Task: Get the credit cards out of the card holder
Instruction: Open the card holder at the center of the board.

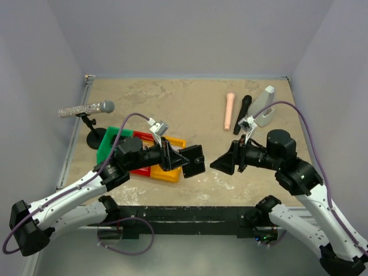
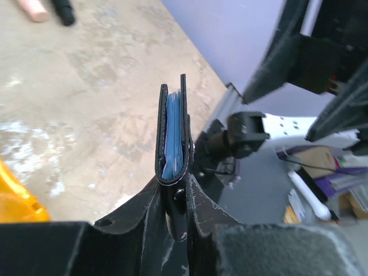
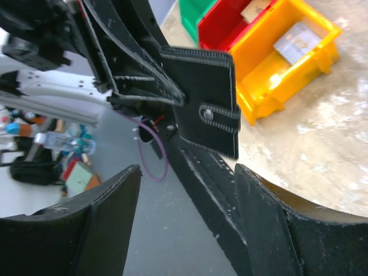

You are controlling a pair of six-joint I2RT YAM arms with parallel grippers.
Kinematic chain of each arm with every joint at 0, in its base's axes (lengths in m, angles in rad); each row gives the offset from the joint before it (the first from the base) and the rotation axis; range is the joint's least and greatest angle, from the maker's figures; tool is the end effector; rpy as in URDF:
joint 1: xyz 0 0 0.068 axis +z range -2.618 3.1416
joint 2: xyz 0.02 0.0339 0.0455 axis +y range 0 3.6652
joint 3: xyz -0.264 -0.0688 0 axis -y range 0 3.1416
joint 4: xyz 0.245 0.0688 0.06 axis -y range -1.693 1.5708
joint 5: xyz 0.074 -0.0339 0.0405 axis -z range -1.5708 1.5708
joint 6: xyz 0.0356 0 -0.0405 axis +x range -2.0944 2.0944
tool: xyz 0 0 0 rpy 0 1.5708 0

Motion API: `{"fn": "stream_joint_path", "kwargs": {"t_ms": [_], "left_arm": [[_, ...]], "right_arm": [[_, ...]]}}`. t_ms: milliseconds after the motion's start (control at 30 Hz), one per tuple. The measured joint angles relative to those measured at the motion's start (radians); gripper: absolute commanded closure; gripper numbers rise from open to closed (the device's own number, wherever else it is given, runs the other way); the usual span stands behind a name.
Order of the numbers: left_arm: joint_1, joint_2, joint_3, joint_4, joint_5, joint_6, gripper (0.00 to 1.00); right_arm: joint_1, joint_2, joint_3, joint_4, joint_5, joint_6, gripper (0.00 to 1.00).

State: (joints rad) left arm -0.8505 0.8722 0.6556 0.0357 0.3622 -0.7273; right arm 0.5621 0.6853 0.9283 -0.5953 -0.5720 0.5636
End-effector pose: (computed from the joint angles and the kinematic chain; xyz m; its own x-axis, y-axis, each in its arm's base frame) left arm 0.1277 -0.1646 0.3023 -0.7088 -0.1349 -0.6924 0.6178 0.3550 -0.7016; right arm 0.1052 0.0891 0.3619 -0.7159 0.0800 -0.6936 -0.5862 0.4708 0.6593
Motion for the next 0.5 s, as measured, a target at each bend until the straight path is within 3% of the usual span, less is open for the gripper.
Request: {"fn": "stream_joint_path", "kwargs": {"t_ms": [200,500], "left_arm": [[-0.067,0.039,0.153,-0.228,-0.255,0.012,1.00],[-0.168,0.157,0.364,-0.497,-0.574,-0.069,1.00]], "right_arm": [[0.193,0.047,0.142,-0.138,0.305,-0.057,0.36],[0.406,0.157,0.200,-0.215,0.857,-0.045,0.30]]}}
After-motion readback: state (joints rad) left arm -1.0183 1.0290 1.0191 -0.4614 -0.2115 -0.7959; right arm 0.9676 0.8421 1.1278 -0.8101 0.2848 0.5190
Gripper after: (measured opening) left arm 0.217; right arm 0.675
